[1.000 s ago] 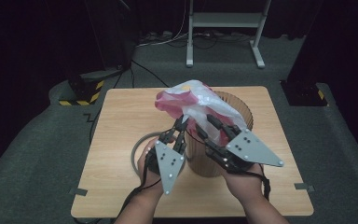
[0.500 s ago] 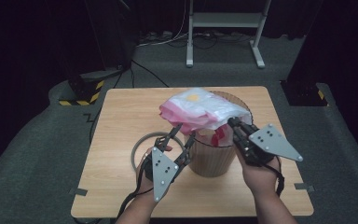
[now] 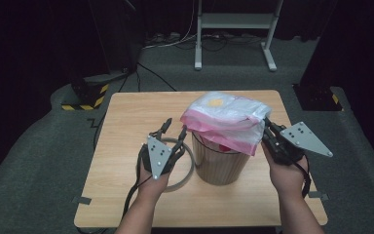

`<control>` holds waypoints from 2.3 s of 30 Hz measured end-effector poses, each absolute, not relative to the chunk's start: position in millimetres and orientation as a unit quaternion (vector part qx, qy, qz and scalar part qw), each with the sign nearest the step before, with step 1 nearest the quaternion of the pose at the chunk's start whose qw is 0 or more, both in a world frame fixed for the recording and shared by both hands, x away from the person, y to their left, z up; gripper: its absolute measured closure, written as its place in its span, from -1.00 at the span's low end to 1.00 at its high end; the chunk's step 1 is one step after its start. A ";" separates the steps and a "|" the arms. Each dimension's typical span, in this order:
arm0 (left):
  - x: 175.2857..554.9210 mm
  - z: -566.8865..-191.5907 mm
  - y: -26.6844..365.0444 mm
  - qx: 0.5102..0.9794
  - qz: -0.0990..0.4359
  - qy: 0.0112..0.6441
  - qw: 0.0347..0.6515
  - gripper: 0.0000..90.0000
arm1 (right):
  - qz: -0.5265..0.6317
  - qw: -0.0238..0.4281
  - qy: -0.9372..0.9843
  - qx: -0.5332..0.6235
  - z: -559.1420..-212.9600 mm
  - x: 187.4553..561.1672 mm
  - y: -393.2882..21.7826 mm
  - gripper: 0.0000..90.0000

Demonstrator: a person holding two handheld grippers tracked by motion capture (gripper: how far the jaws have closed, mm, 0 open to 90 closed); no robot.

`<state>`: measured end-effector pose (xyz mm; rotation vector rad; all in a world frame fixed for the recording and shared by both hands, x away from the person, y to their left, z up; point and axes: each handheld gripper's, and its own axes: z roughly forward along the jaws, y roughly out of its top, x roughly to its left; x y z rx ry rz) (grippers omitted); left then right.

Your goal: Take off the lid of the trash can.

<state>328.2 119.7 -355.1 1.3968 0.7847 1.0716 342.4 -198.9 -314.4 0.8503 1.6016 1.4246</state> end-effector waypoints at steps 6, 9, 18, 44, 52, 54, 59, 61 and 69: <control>349.2 -353.1 124.7 0.597 0.426 0.334 0.591 0.25 | 0.566 0.404 0.635 0.337 -317.0 343.2 -199.9 0.99; 354.9 -355.6 117.5 0.611 0.419 0.330 0.586 0.24 | 0.566 0.405 0.635 0.336 -316.9 342.6 -198.3 0.99; 362.9 -357.1 111.0 0.623 0.388 0.331 0.593 0.41 | 0.566 0.403 0.637 0.333 -317.4 339.7 -198.4 0.99; 339.9 -353.8 132.0 0.599 0.397 0.325 0.615 1.00 | 0.563 0.389 0.653 0.324 -321.0 338.9 -190.6 0.99; 293.3 -362.4 135.3 0.582 0.390 0.320 0.638 1.00 | 0.555 0.387 0.656 0.334 -319.2 350.9 -188.3 0.96; 292.6 -365.0 128.6 0.590 0.393 0.314 0.632 1.00 | 0.554 0.389 0.655 0.336 -320.2 350.2 -189.1 0.91; 287.2 -366.3 106.8 0.606 0.367 0.303 0.638 1.00 | 0.546 0.401 0.650 0.345 -324.0 337.8 -196.8 0.65; 285.4 -365.6 98.4 0.611 0.362 0.296 0.639 1.00 | 0.542 0.406 0.646 0.352 -326.9 331.9 -202.8 0.59; 286.9 -359.9 70.8 0.625 0.348 0.287 0.638 0.99 | 0.542 0.399 0.636 0.378 -339.6 302.6 -224.1 0.48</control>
